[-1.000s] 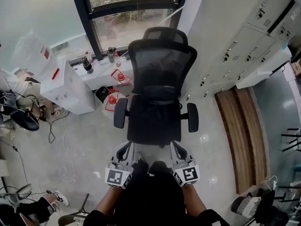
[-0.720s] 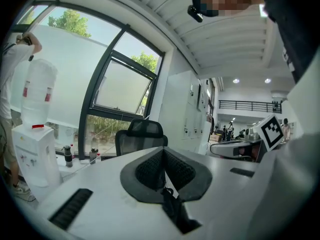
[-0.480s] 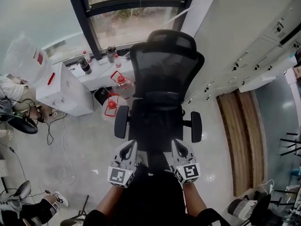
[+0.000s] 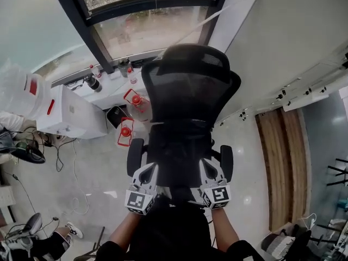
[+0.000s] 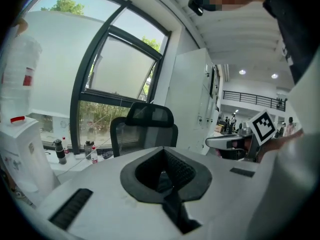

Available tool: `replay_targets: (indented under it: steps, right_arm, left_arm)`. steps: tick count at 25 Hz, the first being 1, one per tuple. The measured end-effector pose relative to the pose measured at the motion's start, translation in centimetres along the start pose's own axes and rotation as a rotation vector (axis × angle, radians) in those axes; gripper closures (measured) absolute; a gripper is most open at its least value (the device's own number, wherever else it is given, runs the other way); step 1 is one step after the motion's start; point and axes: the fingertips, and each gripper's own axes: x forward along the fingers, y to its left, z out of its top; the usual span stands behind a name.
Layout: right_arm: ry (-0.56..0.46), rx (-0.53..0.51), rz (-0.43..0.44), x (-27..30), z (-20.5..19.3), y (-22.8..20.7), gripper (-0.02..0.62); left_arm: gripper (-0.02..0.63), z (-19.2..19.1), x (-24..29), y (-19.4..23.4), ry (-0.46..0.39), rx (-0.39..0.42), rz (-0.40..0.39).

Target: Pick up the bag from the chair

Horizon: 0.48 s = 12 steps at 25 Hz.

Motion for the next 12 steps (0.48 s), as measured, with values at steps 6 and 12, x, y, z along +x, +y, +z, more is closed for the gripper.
replay_targets:
  steps: [6, 12]
  right_arm:
    - [0.058, 0.017, -0.025, 5.2, -2.3, -5.4, 0.597]
    - [0.138, 0.058, -0.057, 9.8, -6.8, -10.0, 0.597]
  left_arm:
    - [0.607, -1.9, 6.4, 2.3, 0.051, -0.014, 0.026]
    - [0.607, -5.0, 12.1, 4.7, 0.097, -0.033, 0.049]
